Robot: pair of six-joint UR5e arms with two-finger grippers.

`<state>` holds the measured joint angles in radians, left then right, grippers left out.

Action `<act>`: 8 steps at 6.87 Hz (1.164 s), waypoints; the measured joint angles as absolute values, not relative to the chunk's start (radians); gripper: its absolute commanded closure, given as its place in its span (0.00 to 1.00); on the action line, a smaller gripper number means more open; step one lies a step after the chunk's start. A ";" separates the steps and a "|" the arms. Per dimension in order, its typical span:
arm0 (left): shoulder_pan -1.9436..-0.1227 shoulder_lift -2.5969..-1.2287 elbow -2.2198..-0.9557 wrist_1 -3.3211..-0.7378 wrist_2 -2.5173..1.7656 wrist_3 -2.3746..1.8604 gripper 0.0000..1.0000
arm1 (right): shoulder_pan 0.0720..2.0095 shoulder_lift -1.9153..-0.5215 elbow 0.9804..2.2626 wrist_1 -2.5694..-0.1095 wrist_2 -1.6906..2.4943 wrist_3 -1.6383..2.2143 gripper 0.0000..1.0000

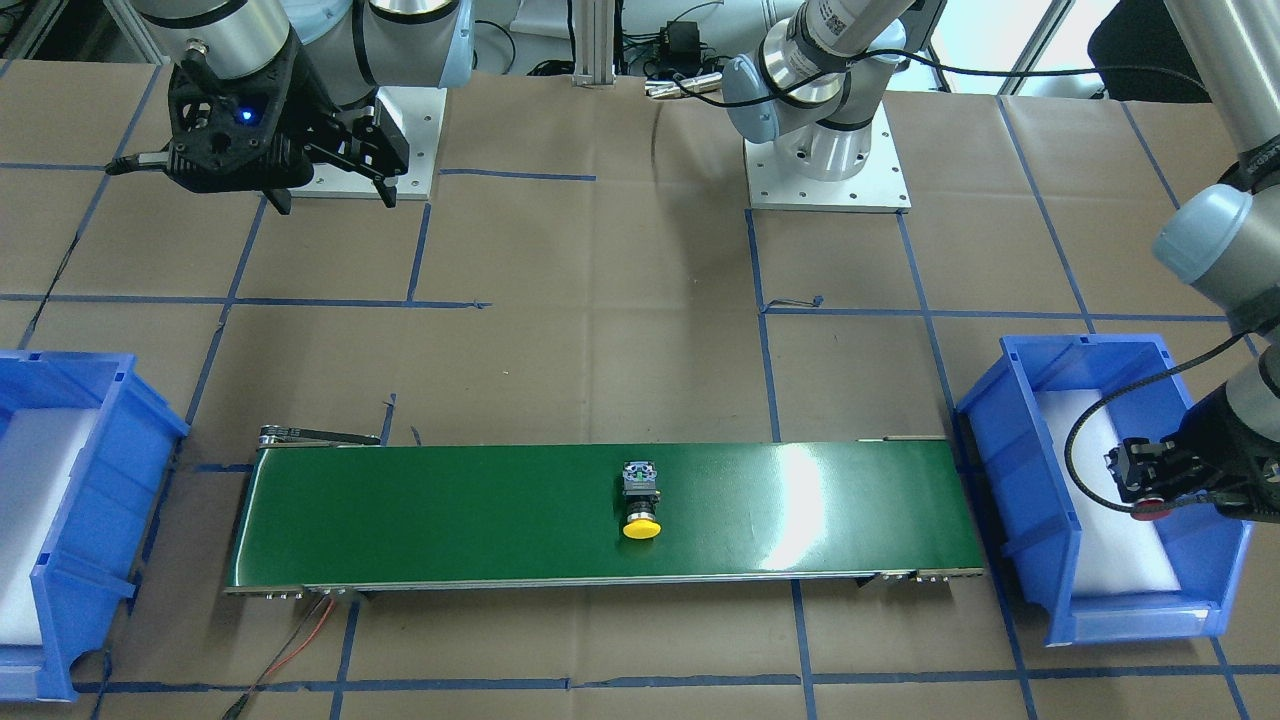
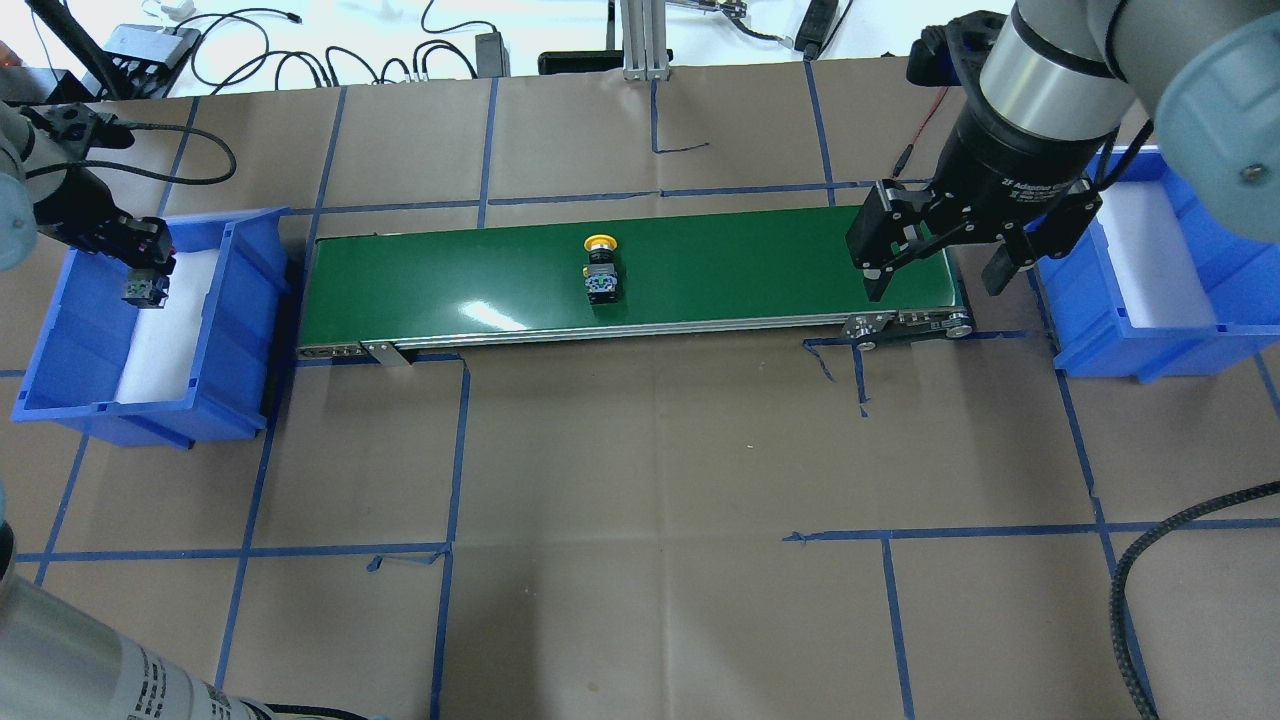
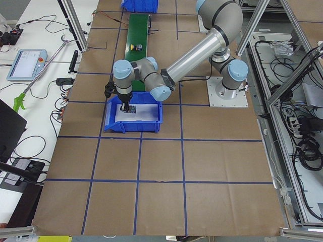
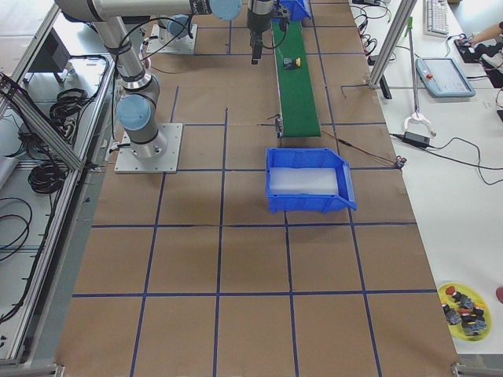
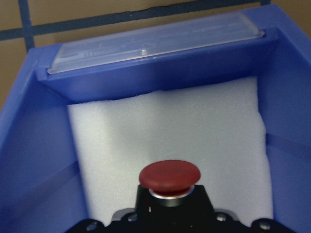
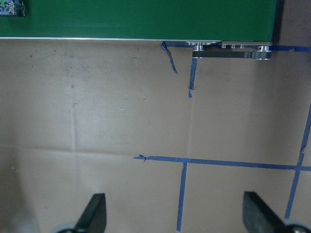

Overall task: Transport two buttons from left to right
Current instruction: 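Grasp the red-capped button with the left gripper and lift it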

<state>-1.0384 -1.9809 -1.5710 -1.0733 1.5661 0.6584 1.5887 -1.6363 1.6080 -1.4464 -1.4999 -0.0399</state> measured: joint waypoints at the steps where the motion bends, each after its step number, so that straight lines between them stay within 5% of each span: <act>1: -1.040 -1.946 -1.537 -1.154 1.574 0.656 0.94 | 1.589 -1.634 1.612 -1.447 -1.498 -0.039 0.00; 8: -1.165 -1.890 -1.454 -1.331 1.594 0.457 0.94 | 1.589 -1.610 1.612 -1.460 -1.508 -0.040 0.00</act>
<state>-1.1655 -1.8895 -1.4545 -1.3311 1.5939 0.4567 1.5892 -1.6097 1.6122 -1.4600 -1.5081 -0.0398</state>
